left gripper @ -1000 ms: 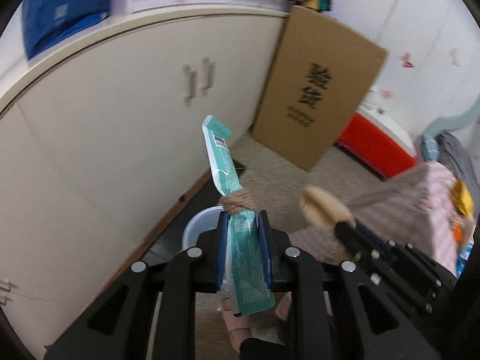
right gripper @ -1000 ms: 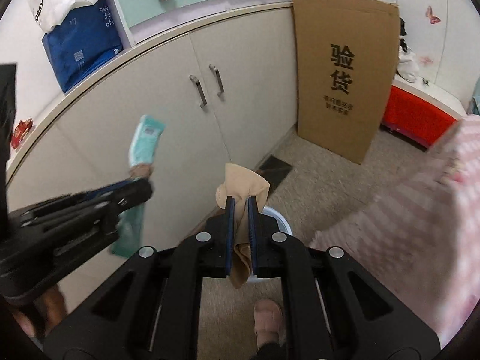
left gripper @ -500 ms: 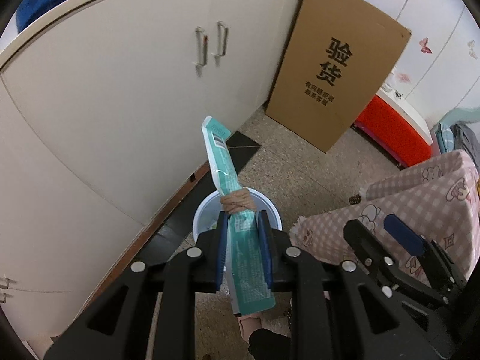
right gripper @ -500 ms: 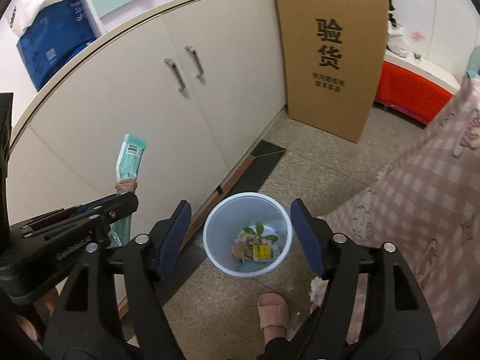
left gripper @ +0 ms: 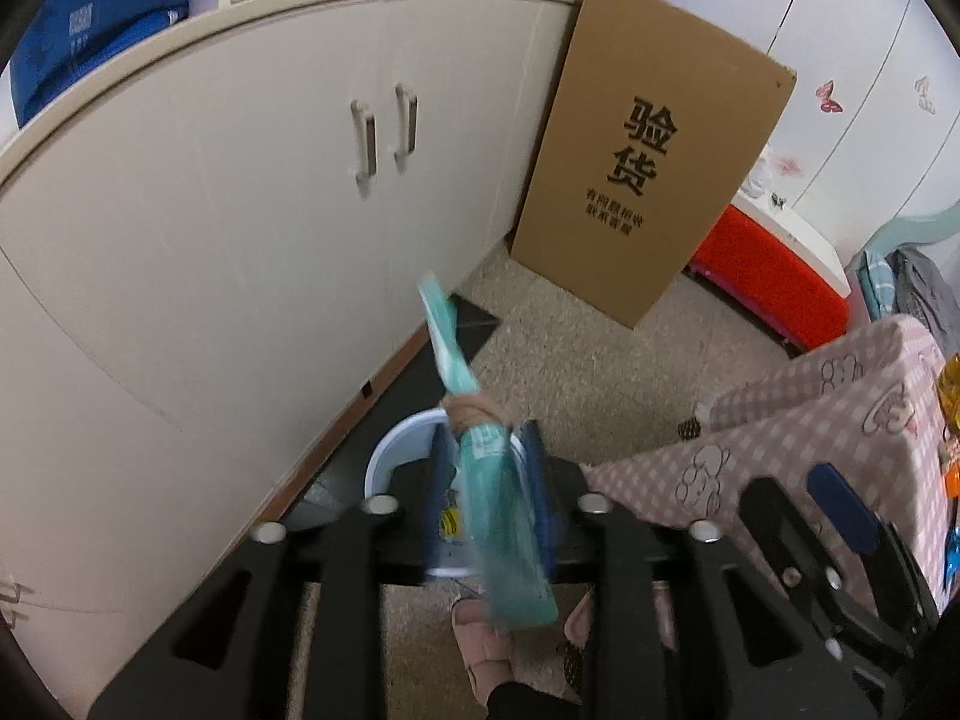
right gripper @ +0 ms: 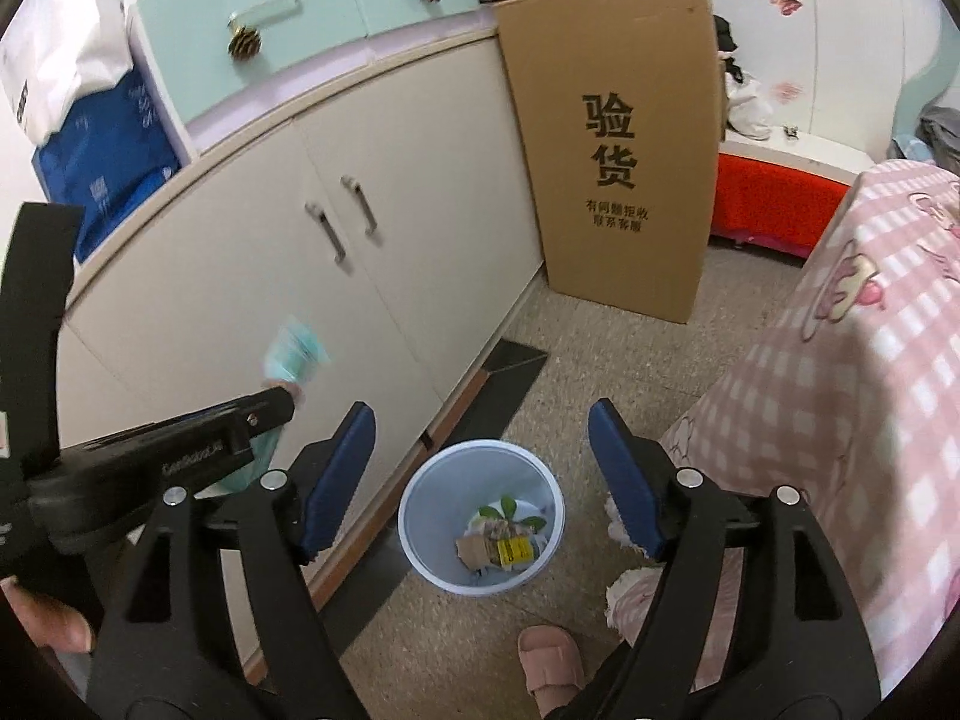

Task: Collect trash
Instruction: 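Open the left gripper over the wastebasket to drop the teal tube, then move both tools back over the medicine boxes on the table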

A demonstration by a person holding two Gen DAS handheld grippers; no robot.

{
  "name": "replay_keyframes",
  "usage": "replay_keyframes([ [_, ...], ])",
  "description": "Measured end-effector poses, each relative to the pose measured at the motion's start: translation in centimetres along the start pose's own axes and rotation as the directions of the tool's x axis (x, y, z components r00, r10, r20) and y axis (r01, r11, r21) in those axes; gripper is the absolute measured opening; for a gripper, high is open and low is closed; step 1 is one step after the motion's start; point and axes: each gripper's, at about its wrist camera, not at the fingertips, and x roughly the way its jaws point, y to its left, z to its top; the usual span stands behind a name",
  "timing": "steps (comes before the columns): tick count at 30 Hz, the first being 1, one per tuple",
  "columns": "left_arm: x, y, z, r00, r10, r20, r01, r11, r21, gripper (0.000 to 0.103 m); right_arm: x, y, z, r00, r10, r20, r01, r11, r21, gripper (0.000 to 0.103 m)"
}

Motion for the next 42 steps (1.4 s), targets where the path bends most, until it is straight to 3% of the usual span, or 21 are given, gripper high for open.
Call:
replay_keyframes([
  [1, 0.1, 0.0, 0.1, 1.000, 0.010, -0.004, -0.010, 1.000, 0.000, 0.071, -0.2, -0.1, 0.1, 1.000, 0.000, 0.002, 0.000, 1.000, 0.004, 0.073],
  [2, 0.1, 0.0, 0.3, 1.000, 0.018, -0.002, -0.018, 1.000, -0.003, 0.075, -0.3, -0.2, 0.1, 1.000, -0.002, 0.003, 0.001, 1.000, 0.005, 0.073],
  [7, -0.9, 0.7, -0.4, 1.000, -0.015, -0.010, 0.014, 0.999, -0.042, 0.075, -1.2, -0.5, 0.0, 1.000, -0.006, 0.001, 0.006, 1.000, 0.028, 0.074],
  [15, -4.1, -0.4, -1.9, 0.999, -0.027, 0.024, 0.028, 0.999, -0.024, 0.075, -5.0, -0.8, 0.3, 0.999, 0.001, 0.037, -0.003, 0.999, 0.047, 0.075],
  [27, -11.9, -6.6, -4.0, 0.985, -0.115, 0.129, 0.103, 0.990, 0.098, 0.079, -14.6, -4.4, -0.1, 0.989, -0.046, 0.143, 0.031, 0.994, 0.105, 0.079],
  [35, -15.5, -15.0, -6.8, 0.971, -0.184, 0.152, 0.133, 0.946, 0.295, 0.079, -21.4, -11.5, -1.7, 0.962, -0.179, 0.209, 0.126, 0.962, 0.242, 0.083],
  [39, -16.2, -19.4, -8.6, 0.964, -0.222, 0.148, 0.149, 0.908, 0.393, 0.079, -24.3, -15.7, -3.2, 0.942, -0.254, 0.220, 0.171, 0.927, 0.334, 0.085],
  [42, -16.6, -23.5, -10.2, 0.955, -0.272, 0.120, 0.187, 0.862, 0.471, 0.079, -26.1, -18.8, -4.6, 0.924, -0.313, 0.220, 0.207, 0.892, 0.401, 0.087],
])
